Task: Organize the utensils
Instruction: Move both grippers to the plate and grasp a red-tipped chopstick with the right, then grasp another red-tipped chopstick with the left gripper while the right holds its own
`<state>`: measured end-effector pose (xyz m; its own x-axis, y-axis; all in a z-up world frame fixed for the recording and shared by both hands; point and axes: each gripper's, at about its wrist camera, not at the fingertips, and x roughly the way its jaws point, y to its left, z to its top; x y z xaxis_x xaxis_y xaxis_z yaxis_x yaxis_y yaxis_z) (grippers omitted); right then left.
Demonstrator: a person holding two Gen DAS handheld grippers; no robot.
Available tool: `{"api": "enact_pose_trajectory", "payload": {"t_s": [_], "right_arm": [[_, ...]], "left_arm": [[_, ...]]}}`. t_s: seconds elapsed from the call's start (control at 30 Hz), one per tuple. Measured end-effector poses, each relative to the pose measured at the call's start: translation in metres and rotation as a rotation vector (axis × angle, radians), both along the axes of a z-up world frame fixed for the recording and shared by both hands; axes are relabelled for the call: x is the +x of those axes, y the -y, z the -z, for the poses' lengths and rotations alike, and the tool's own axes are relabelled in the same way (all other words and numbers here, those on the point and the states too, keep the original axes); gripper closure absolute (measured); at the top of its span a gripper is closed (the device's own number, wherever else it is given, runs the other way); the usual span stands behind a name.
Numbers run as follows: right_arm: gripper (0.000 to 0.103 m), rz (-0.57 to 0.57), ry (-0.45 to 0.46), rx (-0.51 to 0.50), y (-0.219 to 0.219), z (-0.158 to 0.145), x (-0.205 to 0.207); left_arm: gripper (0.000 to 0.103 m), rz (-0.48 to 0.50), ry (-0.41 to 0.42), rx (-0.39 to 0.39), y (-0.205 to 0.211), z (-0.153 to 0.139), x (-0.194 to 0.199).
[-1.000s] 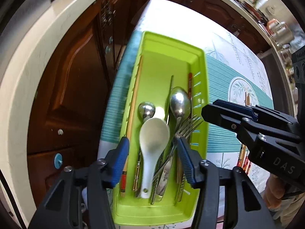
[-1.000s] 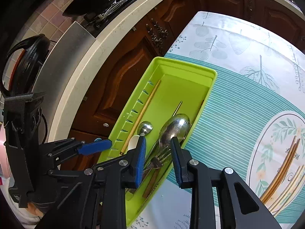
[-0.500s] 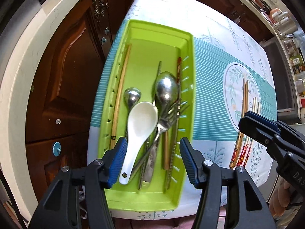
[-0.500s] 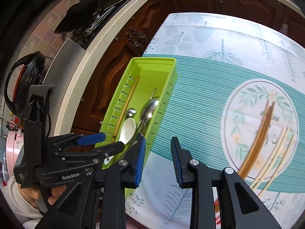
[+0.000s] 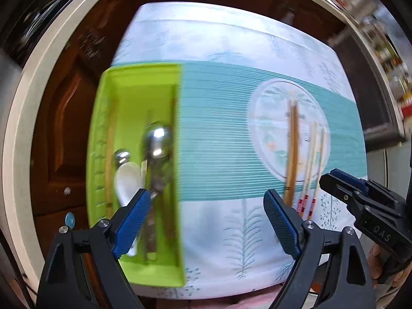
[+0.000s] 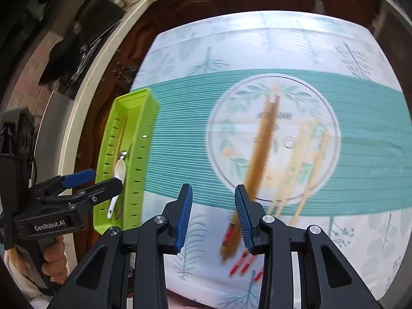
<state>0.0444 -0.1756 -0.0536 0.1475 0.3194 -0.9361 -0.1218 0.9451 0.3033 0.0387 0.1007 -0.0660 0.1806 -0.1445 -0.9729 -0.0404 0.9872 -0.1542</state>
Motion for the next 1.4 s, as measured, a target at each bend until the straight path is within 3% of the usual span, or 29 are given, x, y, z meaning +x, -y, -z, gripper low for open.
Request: {"api": "enact_pose_trajectory", "payload": {"t_s": [0.13,0.37,0.53,0.77,0.93,1.17,1.33,1.4], "right_arm": [[0.068,0.079,-0.022,-0.005,0.036,0.009,-0.005],[0.075,0.167,-0.061,-0.038,0.078,0.036,-0.016],[0.082,0.191,-0.09,-0.075,0.09,0.062,-0.017],[0.087,0.166,-0.111,-0.133,0.081,0.085,-0.011],[0.092,0.14,-0.125,-0.201,0.066,0.095,-0.006],[0.094,0.038,-0.074,-0.334,0.036,0.101,-0.006],[0.098,0.082,-0.085,-0.302,0.04,0.102,-0.007],[0.098,0.116,-0.103,-0.27,0.048,0.103,-0.006]], "left_arm": [[0.015,0.107,0.034,0.037,0.044,0.0,0.008],[0.015,0.186,0.069,-0.043,0.097,0.019,0.024],[0.015,0.208,0.033,-0.071,0.115,0.039,0.027],[0.017,0.244,0.004,-0.001,0.128,0.053,0.023],[0.017,0.196,-0.012,-0.015,0.118,0.053,0.026],[0.017,0.17,-0.011,-0.03,0.113,0.05,0.027],[0.017,0.199,-0.009,-0.034,0.12,0.045,0.026],[0.025,0.229,-0.013,-0.036,0.13,0.044,0.025]]}}
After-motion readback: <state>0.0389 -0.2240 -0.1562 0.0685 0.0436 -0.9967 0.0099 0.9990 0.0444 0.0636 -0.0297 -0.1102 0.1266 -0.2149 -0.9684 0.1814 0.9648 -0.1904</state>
